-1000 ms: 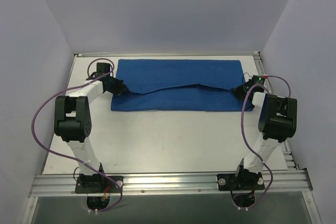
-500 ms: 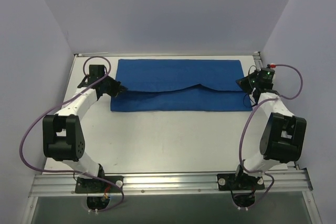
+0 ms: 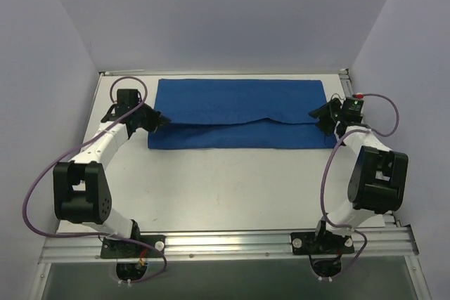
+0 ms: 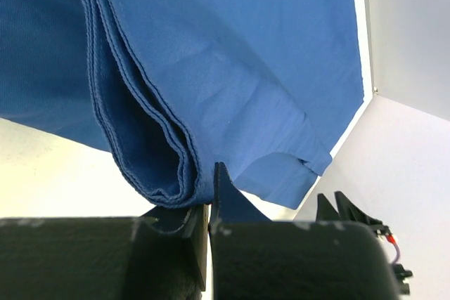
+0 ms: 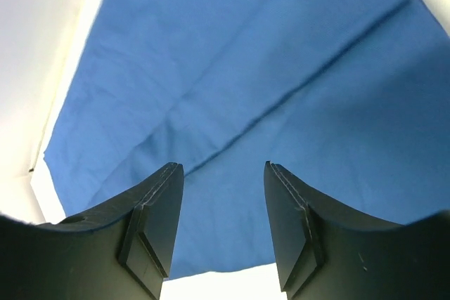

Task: Open and lay out the surgical kit
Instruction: Open the surgical kit at the center of the board.

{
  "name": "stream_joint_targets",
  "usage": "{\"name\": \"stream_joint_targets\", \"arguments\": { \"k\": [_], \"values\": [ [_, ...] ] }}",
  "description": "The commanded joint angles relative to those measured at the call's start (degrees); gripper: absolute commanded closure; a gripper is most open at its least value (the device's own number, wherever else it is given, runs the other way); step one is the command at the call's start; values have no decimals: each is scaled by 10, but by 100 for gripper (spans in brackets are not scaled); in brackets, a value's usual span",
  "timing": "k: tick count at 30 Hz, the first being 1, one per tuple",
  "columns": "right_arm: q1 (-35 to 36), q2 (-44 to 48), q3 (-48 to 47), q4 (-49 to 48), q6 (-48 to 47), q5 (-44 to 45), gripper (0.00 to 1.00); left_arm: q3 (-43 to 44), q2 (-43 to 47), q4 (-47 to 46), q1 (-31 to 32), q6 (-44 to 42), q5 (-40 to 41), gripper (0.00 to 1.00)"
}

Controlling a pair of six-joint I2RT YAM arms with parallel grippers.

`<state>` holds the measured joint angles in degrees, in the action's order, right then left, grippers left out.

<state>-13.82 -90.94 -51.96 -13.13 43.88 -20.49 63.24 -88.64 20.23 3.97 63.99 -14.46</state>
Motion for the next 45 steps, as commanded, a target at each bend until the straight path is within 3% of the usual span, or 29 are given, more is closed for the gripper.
{"name": "stream_joint_targets", "arguments": {
  "k": [1, 9, 23, 26, 27, 28, 30, 36, 45],
  "values": [
    [-2, -35, 7, -46, 21, -10, 51, 18, -18, -21, 1, -2, -13, 98],
    [-1, -117, -9, -125, 45, -31, 65, 41, -46, -20, 2, -11, -16, 98],
    [-1, -175, -38, -155, 60, -30, 69, 34, -51, -24, 2, -14, -22, 98],
    [-2, -180, -50, -150, 57, -28, 79, 35, -48, -18, 1, -19, -21, 98],
    [-2, -181, -54, -147, 51, -27, 94, 34, -48, -18, 0, -21, -22, 98],
    [-2, -182, -60, -134, 45, -25, 100, 33, -45, -17, 0, -23, -23, 98],
    [-2, -178, -74, -116, 32, -21, 100, 30, -40, -22, 0, -30, -36, 98],
    [0, -85, -59, -15, -35, 0, 100, -1, 22, 2, 0, -50, -54, 98],
    [1, 151, 10, 184, -105, 80, 100, -92, 157, 49, -5, -65, -91, 98]
  ]
}}
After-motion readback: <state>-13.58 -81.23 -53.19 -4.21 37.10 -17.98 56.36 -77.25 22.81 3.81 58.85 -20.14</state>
